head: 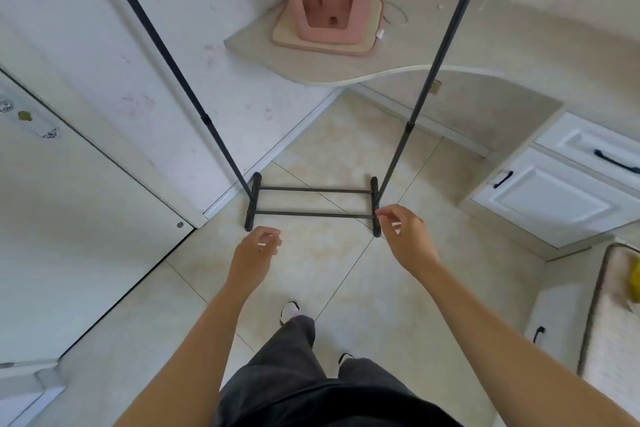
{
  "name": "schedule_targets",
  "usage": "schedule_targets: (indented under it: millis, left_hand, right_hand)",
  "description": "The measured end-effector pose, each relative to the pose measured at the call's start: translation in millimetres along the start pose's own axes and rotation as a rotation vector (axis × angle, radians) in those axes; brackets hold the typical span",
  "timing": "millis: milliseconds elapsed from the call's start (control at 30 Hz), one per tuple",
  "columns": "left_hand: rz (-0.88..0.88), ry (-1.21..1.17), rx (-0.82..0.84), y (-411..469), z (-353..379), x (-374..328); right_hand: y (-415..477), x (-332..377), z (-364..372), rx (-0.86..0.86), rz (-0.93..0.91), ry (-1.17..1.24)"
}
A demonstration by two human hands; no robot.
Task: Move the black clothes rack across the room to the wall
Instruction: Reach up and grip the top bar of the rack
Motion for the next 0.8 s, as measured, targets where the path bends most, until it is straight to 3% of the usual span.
schedule_targets:
  millis: [133,367,800]
  left_hand:
    - [-0.008,-0.097,-0.034,59.1,-8.9,-33.7]
    - [0.089,-0.114,-0.067,176.8,-39.1,-98.0]
    - [0.353,-0.192,-0.117,329.3,-111.6,-264.9]
  right_hand:
    - [52.0,30.4,11.0,-0.019,0.012,0.002]
    - [157.3,127.2,20.0,-0.134,-0.161,0.024]
    - [312.5,289.0,-31.7,-0.424,-0.32,0.18]
Point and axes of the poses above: each hand's wrist, its own y-axis towards the middle knuckle, its own z-axis out of the palm, x = y × z, the point moved 10 cm from there along y, towards the middle knuckle, and after that the axes turned 14 degrees about -x, right-handed, at the moved point
